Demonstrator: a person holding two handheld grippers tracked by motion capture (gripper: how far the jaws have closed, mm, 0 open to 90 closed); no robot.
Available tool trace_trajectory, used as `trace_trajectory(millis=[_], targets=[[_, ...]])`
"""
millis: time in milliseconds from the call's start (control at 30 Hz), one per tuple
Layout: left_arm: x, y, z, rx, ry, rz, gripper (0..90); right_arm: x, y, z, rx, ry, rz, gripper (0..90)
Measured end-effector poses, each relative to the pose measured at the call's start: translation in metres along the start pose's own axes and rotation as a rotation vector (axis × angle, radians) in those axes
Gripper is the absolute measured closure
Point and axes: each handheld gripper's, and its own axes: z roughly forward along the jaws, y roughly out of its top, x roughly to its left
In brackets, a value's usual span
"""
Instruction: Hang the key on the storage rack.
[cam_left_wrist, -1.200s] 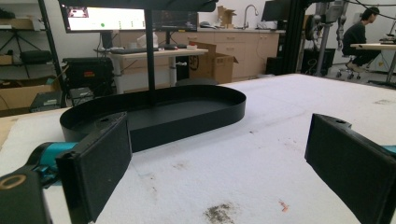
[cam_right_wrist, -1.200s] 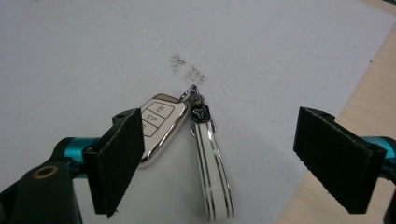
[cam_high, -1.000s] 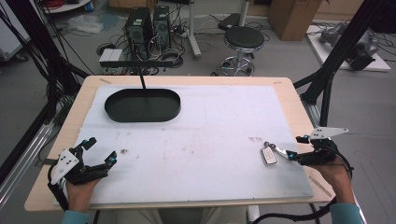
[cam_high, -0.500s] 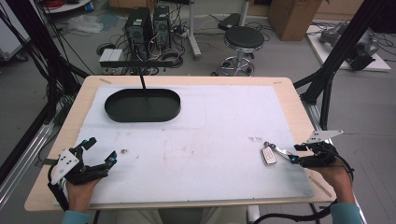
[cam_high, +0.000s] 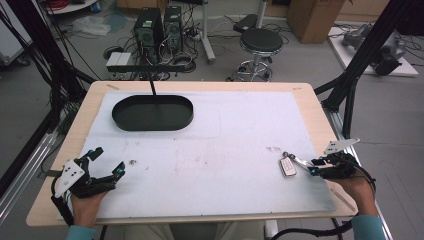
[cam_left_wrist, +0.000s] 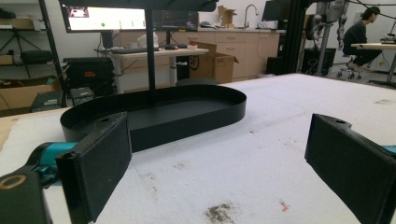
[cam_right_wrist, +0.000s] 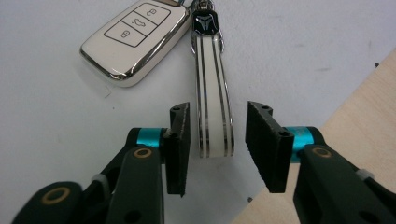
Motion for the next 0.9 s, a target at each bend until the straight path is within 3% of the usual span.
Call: trace_trajectory(millis=[167, 267, 567, 900], targets=[[0.000, 0.000, 0.000, 0.002, -0.002, 0.003, 7.7, 0.000, 0.001, 0.002, 0.022, -0.001, -0.012, 65.7], [0.000, 0.000, 0.000, 0.000, -0.002, 0.000, 7.8, 0.001, 0.001, 0.005, 0.035, -0.005, -0.024, 72.1], [0.000, 0.000, 0.000, 0.001, -0.001, 0.002, 7.7, 0.002, 0.005, 0.004, 0.058, -0.001, -0.015, 74.2], [0.001, 0.000, 0.000, -0.001, -0.004, -0.011, 7.7, 0.005, 0.013, -0.002, -0.011, 0.020, -0.015, 74.4]])
